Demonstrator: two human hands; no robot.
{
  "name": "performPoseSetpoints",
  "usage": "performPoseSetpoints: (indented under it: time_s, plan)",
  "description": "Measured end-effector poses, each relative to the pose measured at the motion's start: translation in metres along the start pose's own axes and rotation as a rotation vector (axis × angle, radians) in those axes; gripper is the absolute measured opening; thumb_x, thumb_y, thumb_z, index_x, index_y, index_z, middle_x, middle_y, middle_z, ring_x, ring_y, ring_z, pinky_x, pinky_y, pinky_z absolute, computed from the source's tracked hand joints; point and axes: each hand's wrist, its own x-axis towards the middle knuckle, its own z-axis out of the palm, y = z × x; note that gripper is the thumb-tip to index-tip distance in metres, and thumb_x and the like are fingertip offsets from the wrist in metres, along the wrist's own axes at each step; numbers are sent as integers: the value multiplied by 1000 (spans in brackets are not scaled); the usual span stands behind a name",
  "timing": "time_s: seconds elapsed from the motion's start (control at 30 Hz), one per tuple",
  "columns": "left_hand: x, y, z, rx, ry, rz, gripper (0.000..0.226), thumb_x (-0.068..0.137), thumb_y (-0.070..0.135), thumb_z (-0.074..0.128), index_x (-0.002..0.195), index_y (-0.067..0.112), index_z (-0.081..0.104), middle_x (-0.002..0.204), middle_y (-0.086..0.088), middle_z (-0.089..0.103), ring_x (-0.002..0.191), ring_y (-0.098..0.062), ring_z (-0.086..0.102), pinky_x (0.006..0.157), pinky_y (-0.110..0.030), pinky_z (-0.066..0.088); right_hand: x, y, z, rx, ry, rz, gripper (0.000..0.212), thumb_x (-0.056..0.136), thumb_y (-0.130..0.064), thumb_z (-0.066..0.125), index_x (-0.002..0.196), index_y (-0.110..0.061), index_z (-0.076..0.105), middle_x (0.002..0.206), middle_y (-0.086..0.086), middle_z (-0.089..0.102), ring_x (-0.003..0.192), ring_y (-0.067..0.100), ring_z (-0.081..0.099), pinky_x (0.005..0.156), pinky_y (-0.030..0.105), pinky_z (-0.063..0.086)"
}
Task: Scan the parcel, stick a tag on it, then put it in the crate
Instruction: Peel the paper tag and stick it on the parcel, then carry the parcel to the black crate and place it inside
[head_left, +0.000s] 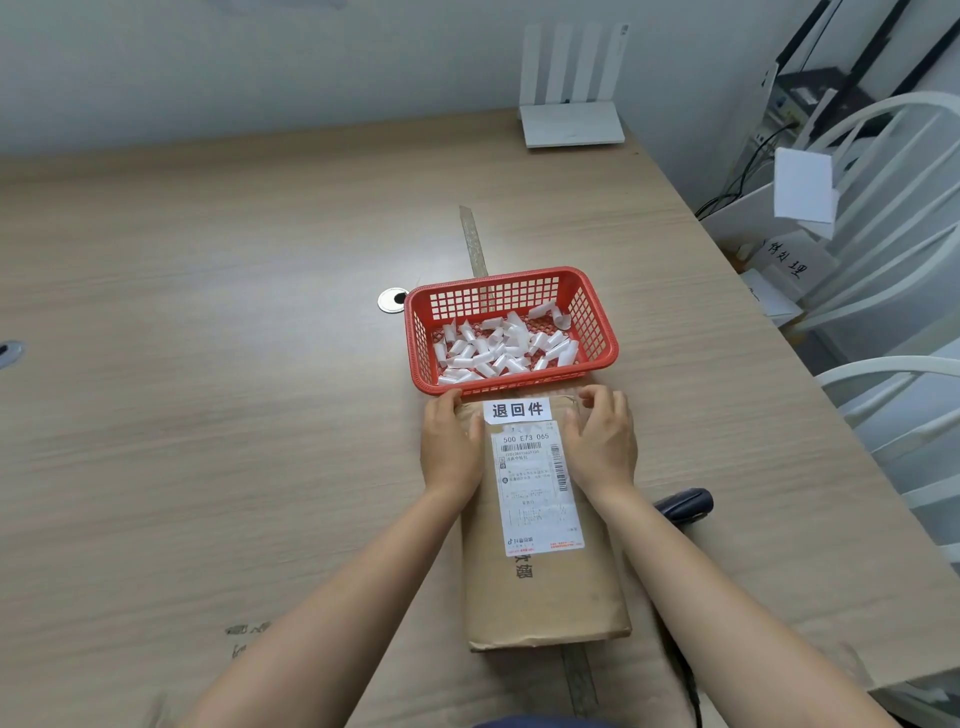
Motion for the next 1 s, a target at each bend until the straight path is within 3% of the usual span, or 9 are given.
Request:
performPoseSetpoints:
  time_s: [0.1,0.23,0.4,0.5,0.63,0.77,0.9,1.0]
  plan:
    - [-6,-4,-4,1,-11,-33,36,89,13,48,124,4,48,129,-14,50,118,-25,48,98,-27,36,-10,7,-6,83,-50,30,21,88,-16,51,106,-6,52,110,16,55,99,31,55,80,39,46]
    - [-22,-11,-11,-50,-50,-63,36,92,15,43,126,5,46,129,-17,49,120,-26,47,101,-31,35,-33,16,-19,174,-209,74,37,86,-18,55,120,-10,47,124,12,52,110,26,52,91,38,43]
    - [-52,-24,-19,-114,-142,-31,56,86,22,55,136,15,34,135,-11,44,126,-22,42,108,-37,36,-63,25,-38,233,-403,40,63,80,-18,64,136,-20,34,136,5,43,125,18,41,105,33,34]
    - [-66,-33,-27,-96,-227,10,72,78,25,66,140,24,30,136,-6,41,125,-17,42,104,-43,42,-76,28,-41,170,-473,2,74,78,-20,66,140,-22,26,140,6,36,130,16,35,101,22,25]
    - [-79,-40,-36,-28,-366,86,78,73,26,73,139,22,32,140,-9,36,132,-17,34,105,-45,41,-89,27,-43,144,-492,15,79,77,-24,68,141,-26,22,142,7,31,132,17,33,103,23,24]
    - [-88,-42,-45,4,-451,129,78,69,23,77,136,19,37,145,-10,28,137,-18,26,114,-30,25,-106,21,-43,130,-463,49,80,76,-26,68,141,-24,22,142,8,31,131,20,34,105,27,27]
    - [-94,-44,-53,25,-501,194,80,65,22,79,135,20,39,147,-11,26,138,-20,25,114,-27,21,-127,15,-44,105,-417,102,82,74,-31,69,141,-26,22,143,7,31,131,22,33,110,37,29]
    - [-100,-44,-57,37,-533,240,85,63,26,81,136,20,38,149,-10,23,139,-19,23,115,-30,21,-143,9,-52,116,-362,114,83,73,-31,69,140,-26,22,143,5,29,130,20,34,107,32,30]
